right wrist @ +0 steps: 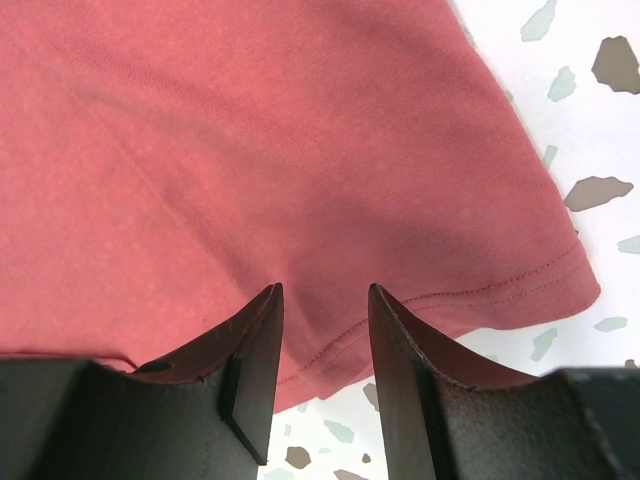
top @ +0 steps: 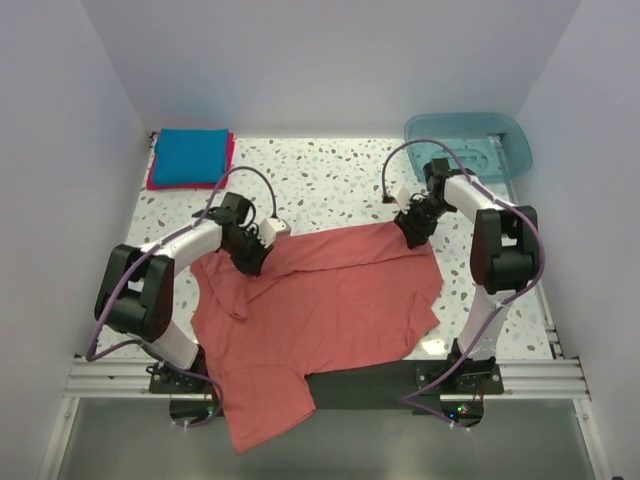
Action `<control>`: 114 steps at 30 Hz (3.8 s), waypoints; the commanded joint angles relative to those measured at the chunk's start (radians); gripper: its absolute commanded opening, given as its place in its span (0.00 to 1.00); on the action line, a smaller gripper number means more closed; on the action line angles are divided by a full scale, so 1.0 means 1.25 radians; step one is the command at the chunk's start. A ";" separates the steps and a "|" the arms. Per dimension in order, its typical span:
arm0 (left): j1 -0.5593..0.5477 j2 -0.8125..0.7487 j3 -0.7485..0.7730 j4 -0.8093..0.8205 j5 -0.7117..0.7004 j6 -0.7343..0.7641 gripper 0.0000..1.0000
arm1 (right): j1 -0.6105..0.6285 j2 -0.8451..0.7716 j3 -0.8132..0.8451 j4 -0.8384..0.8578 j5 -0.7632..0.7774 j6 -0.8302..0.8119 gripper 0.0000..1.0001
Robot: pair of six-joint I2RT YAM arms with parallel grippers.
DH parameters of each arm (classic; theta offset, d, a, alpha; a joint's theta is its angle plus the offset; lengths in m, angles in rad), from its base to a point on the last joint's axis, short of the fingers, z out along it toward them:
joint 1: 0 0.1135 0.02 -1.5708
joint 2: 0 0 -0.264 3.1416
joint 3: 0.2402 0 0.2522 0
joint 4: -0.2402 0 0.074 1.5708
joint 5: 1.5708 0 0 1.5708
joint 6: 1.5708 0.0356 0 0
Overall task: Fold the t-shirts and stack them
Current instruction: Fold the tshirt
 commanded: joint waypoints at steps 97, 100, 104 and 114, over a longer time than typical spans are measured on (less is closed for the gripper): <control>0.217 -0.083 0.151 -0.237 0.087 0.184 0.54 | 0.075 -0.144 -0.287 0.089 0.132 0.407 0.00; 0.220 -0.089 0.151 -0.258 0.085 0.206 0.51 | 0.069 -0.227 -0.307 0.036 0.171 0.379 0.00; 0.224 -0.105 0.129 -0.292 0.080 0.282 0.49 | 0.069 -0.334 -0.311 -0.052 0.218 0.344 0.00; 0.224 -0.150 0.063 -0.389 0.097 0.481 0.50 | 0.069 -0.425 -0.287 -0.147 0.221 0.196 0.67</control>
